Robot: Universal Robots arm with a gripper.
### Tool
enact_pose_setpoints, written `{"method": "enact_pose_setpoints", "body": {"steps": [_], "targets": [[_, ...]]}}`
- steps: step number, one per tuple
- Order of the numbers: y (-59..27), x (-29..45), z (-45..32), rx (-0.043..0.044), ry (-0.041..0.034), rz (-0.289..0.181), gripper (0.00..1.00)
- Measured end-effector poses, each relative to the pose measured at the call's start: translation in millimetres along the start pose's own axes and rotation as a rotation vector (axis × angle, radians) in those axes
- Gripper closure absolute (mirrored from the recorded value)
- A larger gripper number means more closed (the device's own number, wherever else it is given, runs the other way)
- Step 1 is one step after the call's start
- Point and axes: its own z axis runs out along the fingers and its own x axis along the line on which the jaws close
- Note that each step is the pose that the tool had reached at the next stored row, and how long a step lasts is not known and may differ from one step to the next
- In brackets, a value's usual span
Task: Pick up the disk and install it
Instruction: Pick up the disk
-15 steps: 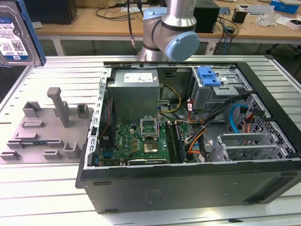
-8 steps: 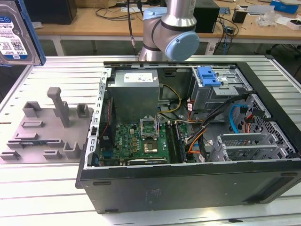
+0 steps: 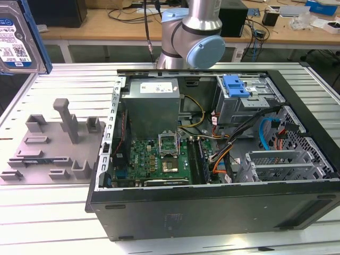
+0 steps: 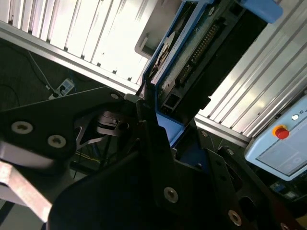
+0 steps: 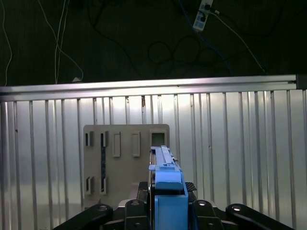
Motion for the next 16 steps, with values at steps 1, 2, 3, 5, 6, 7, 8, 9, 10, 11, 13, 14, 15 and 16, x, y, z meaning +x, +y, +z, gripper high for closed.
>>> {"method": "enact_pose_setpoints", "body": {"steps": [1, 2, 3, 5, 6, 7, 8, 9, 10, 11, 13, 14, 15, 16], "targets": [[-1.0, 0.6, -0.3, -0.0002, 0.0001, 0.000, 0.63], [-1.9, 1.5, -0.4, -0.0001, 0.0001, 0.000, 0.63], [-2.5, 2.4, -0.7, 0.0002, -0.0001, 0.000, 0.63], [-4.3, 7.5, -2.6, -0.0002, 0.0000, 0.000, 0.63], [-5.0, 9.5, -3.3, -0.0004, 0.0002, 0.000, 0.63], [-5.6, 11.8, -3.9, -0.0007, 0.0003, 0.000, 0.63], [-6.5, 14.7, -4.6, -0.0009, 0.0004, 0.000, 0.63], [-7.3, 17.3, -5.2, -0.0012, 0.0005, 0.000, 0.63], [-8.2, 20.0, -5.8, -0.0015, 0.0006, 0.000, 0.63], [-9.0, 22.3, -6.4, -0.0018, 0.0006, 0.000, 0.63], [-11.1, 27.6, -7.7, -0.0023, 0.0006, 0.000, 0.63], [-13.1, 32.0, -8.9, -0.0024, 0.0006, 0.000, 0.63], [-14.7, 35.0, -9.8, -0.0028, 0.0006, 0.000, 0.63], [-16.0, 37.5, -10.4, -0.0028, 0.0006, 0.000, 0.63]]}}
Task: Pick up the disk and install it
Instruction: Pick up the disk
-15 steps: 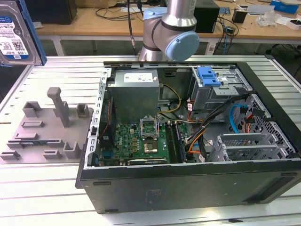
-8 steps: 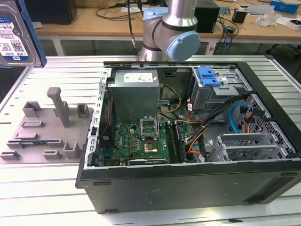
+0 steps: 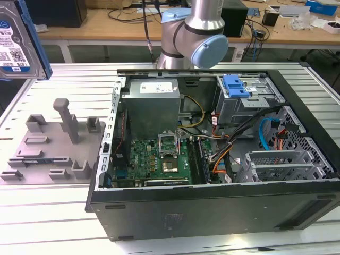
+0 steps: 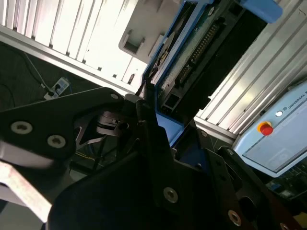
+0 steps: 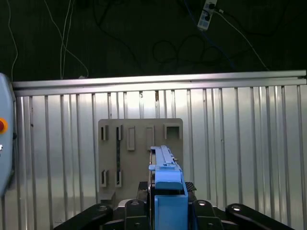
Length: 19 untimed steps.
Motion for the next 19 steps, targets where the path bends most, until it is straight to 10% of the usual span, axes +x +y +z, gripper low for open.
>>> {"method": "enact_pose_setpoints", "body": {"steps": [19], "targets": [[-45.7, 56.3, -8.9, -0.0022, 0.0001, 0.000, 0.63]]}}
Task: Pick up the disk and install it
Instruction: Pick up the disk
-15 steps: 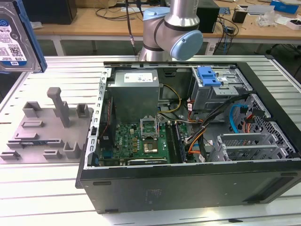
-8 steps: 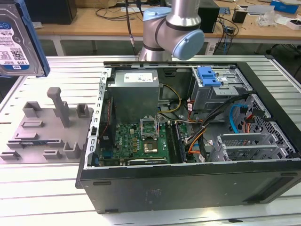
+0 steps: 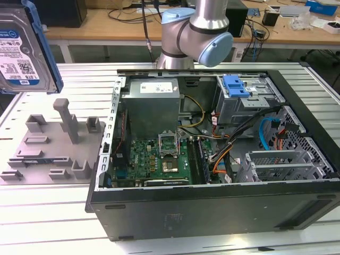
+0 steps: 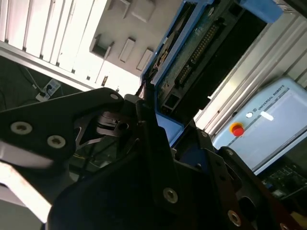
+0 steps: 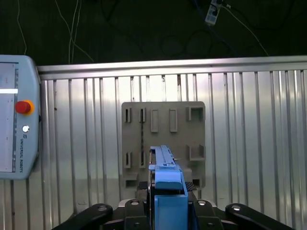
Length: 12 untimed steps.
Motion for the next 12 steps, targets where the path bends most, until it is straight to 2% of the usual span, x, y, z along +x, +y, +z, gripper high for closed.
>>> {"method": "enact_pose_setpoints", "body": {"steps": [2, 5, 12], "targets": [[-5.6, 5.3, -0.6, -0.0001, 0.0000, 0.000, 0.63], [-19.4, 18.1, -2.1, -0.0005, 0.0000, 0.000, 0.63], [-40.3, 37.0, -4.3, -0.0009, 0.0001, 0.000, 0.63]]}}
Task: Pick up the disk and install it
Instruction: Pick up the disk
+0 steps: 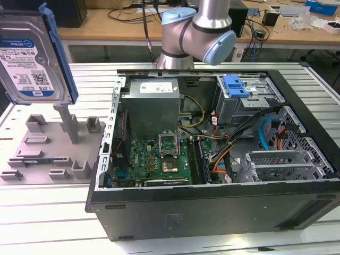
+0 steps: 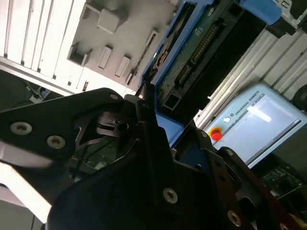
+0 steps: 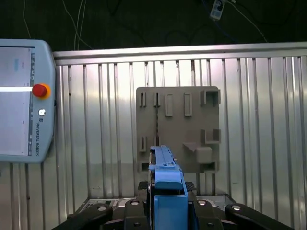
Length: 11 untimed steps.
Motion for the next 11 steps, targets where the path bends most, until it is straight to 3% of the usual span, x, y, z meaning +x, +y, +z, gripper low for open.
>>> {"method": "enact_pose_setpoints", "body": {"steps": [3, 11], "targets": [[-13.2, 11.5, -1.3, -0.0004, 0.0000, 0.000, 0.63], [-37.2, 31.4, -3.3, -0.0013, 0.0000, 0.000, 0.63]]}}
